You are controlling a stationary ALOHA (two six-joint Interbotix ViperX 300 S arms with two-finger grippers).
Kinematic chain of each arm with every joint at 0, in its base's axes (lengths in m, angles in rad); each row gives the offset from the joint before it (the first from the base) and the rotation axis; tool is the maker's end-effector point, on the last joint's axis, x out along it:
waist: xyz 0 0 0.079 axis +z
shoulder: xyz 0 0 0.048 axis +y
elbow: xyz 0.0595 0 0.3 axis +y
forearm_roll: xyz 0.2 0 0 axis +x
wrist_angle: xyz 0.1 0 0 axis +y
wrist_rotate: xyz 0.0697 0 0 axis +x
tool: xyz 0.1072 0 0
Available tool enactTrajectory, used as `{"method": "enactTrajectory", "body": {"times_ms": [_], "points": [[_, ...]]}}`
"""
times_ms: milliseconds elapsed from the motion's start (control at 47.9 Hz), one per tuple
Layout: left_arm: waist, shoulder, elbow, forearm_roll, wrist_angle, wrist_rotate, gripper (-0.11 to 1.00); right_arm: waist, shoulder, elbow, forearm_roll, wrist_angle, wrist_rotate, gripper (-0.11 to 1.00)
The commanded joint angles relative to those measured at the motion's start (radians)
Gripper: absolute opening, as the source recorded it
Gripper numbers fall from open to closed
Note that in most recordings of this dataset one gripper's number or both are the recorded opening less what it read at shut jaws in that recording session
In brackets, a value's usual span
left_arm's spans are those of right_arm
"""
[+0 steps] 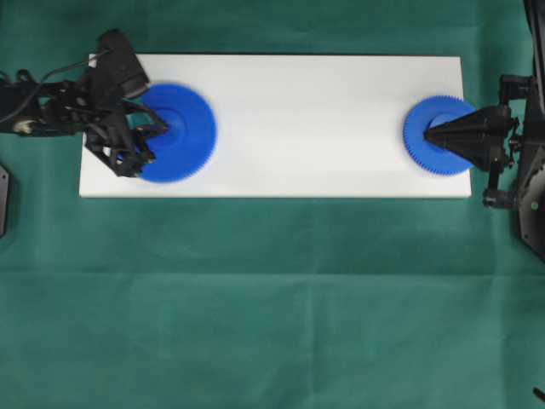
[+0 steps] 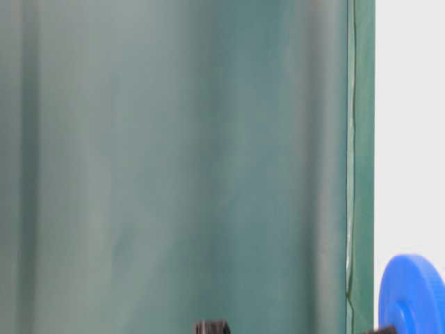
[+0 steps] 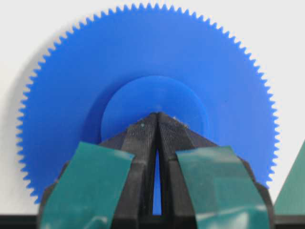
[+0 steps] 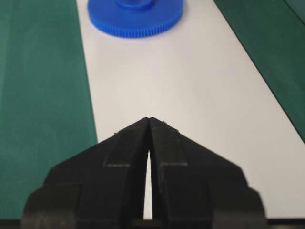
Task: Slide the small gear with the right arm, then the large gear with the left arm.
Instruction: 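Slide the large gear back left to the board's left end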
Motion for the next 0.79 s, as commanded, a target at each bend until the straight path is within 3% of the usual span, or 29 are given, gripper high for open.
{"method": "enactTrajectory", "body": {"times_ms": [0,417,772], "points": [[0.017,-0.026,0.046,-0.002,0.023,-0.002,-0.01,0.002,0.005,-0.018,0.003,-0.012,0.002,0.53],[0.052,-0.143,0.130,-0.003,0.032,-0.002,-0.01,0.003,0.006,-0.020,0.005,-0.012,0.020,0.53],[0.052,-0.153,0.115,-0.003,0.034,-0.003,-0.01,0.002,0.006,-0.018,0.003,-0.012,0.020,0.52]]}}
